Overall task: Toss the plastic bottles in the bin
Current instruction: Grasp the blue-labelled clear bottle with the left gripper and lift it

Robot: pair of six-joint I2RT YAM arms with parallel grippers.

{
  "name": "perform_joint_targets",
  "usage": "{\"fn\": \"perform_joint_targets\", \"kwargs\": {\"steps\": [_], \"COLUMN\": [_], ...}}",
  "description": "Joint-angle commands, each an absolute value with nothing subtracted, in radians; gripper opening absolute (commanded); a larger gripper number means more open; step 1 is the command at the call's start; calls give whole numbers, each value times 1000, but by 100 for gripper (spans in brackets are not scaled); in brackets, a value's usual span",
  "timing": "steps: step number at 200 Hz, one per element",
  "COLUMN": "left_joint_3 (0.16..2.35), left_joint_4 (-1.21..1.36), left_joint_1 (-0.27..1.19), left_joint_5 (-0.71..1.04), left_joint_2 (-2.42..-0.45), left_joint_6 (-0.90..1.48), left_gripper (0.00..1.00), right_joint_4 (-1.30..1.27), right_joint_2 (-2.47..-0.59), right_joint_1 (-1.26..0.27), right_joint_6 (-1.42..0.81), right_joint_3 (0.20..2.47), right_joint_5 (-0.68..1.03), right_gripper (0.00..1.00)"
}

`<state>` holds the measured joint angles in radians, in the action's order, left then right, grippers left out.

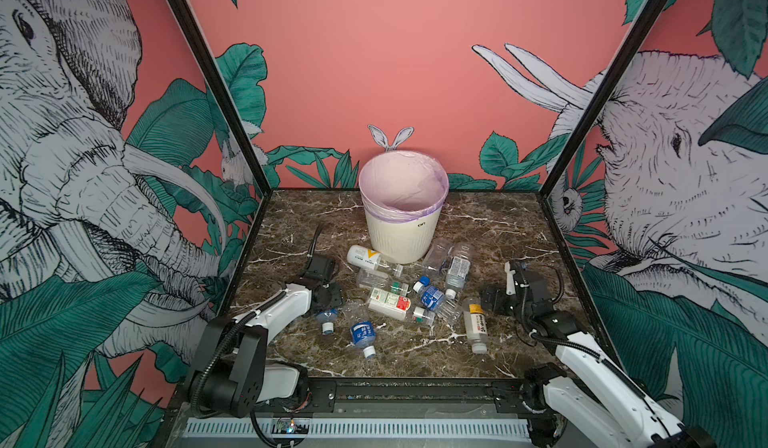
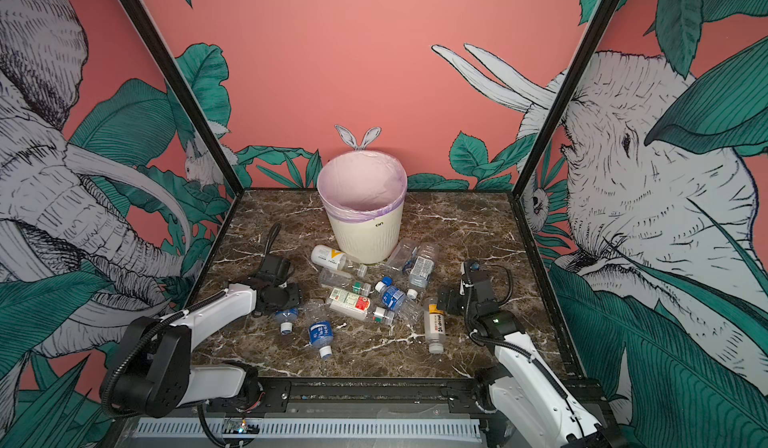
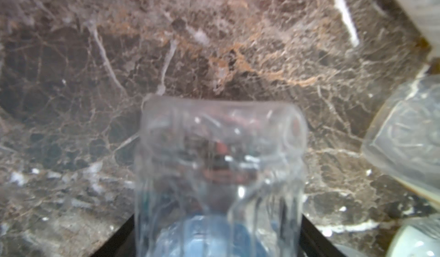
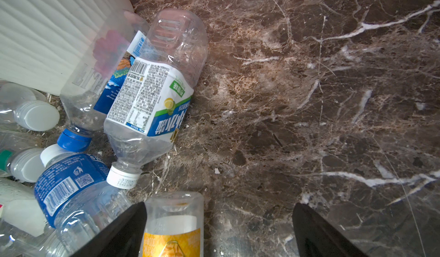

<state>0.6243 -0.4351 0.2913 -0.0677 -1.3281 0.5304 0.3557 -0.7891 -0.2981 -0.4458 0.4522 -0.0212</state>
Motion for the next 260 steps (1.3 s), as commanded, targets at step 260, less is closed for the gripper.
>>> {"fn": "perform_joint_targets", "kwargs": {"steps": [260], "left_joint_3": [696], "left_joint_4": [-535], "left_joint_1": [262], "left_joint_5": [-13], "left_joint_2": [-1238], "left_joint_6": [347], "left_gripper": [47], "right_joint_4": [339], "right_joint_2": [-738], "right_joint_1": [-295], "right_joint_6": [-462], "right_joint_3": [437], "right_joint_5": [-24], "right_gripper": [95]}}
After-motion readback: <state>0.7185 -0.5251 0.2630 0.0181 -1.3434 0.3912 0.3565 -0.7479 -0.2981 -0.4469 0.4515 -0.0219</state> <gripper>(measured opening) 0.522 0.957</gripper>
